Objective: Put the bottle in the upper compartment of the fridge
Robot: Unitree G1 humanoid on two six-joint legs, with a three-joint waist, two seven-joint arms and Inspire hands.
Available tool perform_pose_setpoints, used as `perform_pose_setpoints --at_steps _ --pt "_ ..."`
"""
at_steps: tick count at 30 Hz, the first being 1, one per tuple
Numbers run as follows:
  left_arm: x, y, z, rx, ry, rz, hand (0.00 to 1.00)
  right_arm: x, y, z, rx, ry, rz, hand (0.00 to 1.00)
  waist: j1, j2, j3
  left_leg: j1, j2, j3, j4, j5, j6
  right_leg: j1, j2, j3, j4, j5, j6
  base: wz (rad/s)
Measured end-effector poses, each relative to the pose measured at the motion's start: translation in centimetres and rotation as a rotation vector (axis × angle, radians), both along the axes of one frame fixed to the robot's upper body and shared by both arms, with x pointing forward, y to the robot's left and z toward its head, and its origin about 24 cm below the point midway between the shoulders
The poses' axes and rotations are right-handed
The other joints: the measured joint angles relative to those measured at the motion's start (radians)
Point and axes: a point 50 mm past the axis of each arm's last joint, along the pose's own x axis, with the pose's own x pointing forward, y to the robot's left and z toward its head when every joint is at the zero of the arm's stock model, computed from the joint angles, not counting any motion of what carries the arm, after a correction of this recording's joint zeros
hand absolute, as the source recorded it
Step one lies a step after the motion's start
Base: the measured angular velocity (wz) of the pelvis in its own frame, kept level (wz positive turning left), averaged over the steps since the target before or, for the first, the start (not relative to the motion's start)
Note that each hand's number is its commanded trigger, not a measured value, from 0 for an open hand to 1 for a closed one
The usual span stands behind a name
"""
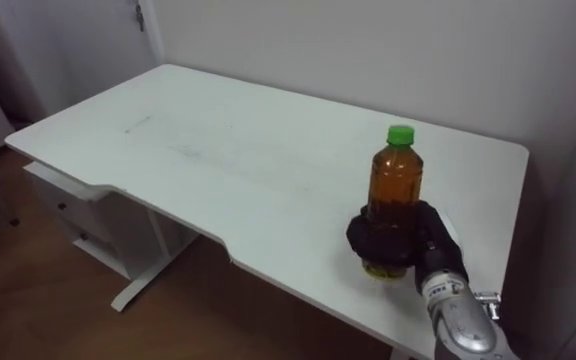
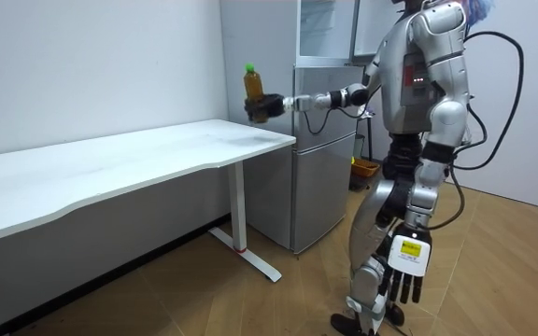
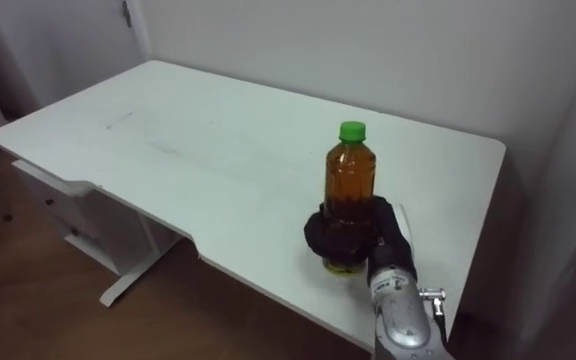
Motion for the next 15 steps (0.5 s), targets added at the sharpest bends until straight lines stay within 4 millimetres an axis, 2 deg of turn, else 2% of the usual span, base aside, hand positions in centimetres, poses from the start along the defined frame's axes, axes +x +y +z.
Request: perform_pose_setpoints --at_steps 2,4,8,15 --pt "-0.5 0.2 0.0 -0.006 0.012 0.017 0.0 -0.1 0.2 0.5 0.001 -0.021 0.022 1.0 -0.002 -0.001 -0.0018 0.03 0.0 0.003 -0.011 0.0 0.0 0.025 0.0 0.004 -0.005 0.0 0.001 -0.06" --pt "-1.0 0.4 0.0 -0.011 0.024 0.039 0.0 -0.1 0.5 0.8 0.001 -0.026 0.048 1.0 -0.006 -0.003 -0.0071 0.058 0.0 0.003 -0.016 -0.001 0.001 0.054 0.002 0.005 -0.017 0.0 0.002 -0.02" --pt "-1.6 1.2 0.1 -0.019 0.045 0.062 0.0 -0.6 1.2 1.7 -0.025 -0.051 0.113 1.0 -0.027 -0.007 -0.0292 0.09 0.0 0.003 -0.024 -0.002 0.001 0.079 0.003 0.004 -0.032 -0.002 0.004 0.0" --pt "-1.2 2.7 0.4 0.025 0.042 0.041 0.0 -1.4 1.0 4.6 -0.09 -0.181 0.123 1.0 -0.037 -0.01 -0.0281 0.146 -0.001 0.007 -0.031 -0.006 0.001 0.139 0.006 0.015 -0.037 -0.003 0.008 0.0"
